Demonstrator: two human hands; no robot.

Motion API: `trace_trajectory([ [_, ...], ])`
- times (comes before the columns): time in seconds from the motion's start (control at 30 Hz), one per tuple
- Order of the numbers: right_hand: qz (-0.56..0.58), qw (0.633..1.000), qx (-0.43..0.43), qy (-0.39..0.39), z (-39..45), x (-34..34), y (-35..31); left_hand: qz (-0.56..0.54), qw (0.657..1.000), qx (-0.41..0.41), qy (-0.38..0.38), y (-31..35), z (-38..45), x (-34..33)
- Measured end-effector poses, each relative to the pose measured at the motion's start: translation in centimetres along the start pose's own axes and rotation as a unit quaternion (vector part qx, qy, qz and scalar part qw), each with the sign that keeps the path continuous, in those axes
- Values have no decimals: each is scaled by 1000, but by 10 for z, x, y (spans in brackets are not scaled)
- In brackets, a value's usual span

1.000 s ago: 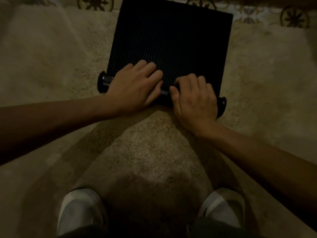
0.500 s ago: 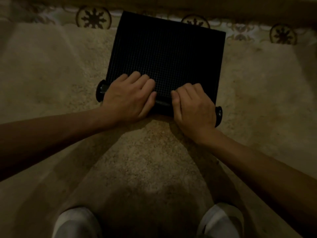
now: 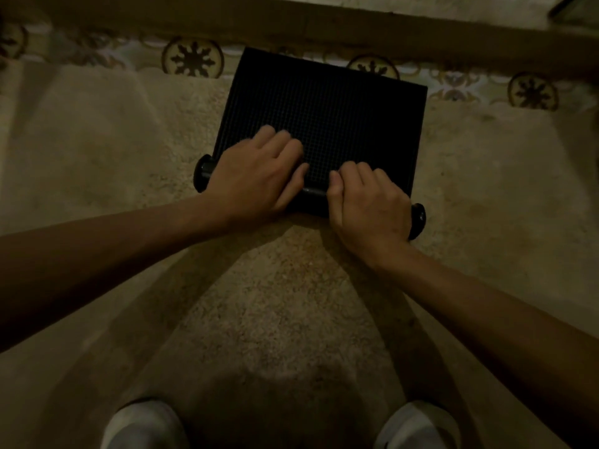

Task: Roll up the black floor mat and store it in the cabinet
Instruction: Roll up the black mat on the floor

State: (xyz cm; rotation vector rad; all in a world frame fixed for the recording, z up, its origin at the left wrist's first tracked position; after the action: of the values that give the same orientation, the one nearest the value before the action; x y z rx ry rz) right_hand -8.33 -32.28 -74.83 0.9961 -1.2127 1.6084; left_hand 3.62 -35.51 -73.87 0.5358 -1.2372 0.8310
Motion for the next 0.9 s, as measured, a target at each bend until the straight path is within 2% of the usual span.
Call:
trace_trajectory([
  [0.13, 41, 999, -28, 6, 15, 4, 8, 67, 994, 87, -25, -8, -7, -3],
  [0.3, 63, 996, -57, 10, 17, 5, 14, 40, 999, 30, -8, -8, -3, -5],
  [0.37, 54, 998, -30, 6, 27, 8, 9, 39, 999, 13, -5, -13, 9, -5],
  [0.43, -3, 1000, 20, 1, 24, 4, 0, 47, 999, -2, -2, -11, 14, -8],
  [0.57, -97, 994, 48, 10, 2, -3, -4, 21, 1000, -2, -15, -7, 16, -17],
  [0.73, -73, 997, 36, -13, 22, -8, 5, 3, 999, 27, -22, -17, 30, -17],
  [0.9, -35, 999, 3, -25, 41, -9, 18, 71, 997, 33, -25, -4, 3, -25],
])
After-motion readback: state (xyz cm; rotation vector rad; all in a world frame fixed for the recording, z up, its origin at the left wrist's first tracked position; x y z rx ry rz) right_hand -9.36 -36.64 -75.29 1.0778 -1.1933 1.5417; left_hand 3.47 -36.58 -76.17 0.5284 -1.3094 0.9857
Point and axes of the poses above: each hand's wrist, its own z-axis towards the middle knuckle, its own x-axis out of the back of the hand, y = z × x, the point moved 10 cm from there along z, towards the middle knuckle, and after that the axes turned 10 degrees about z, right-handed, at the moved point
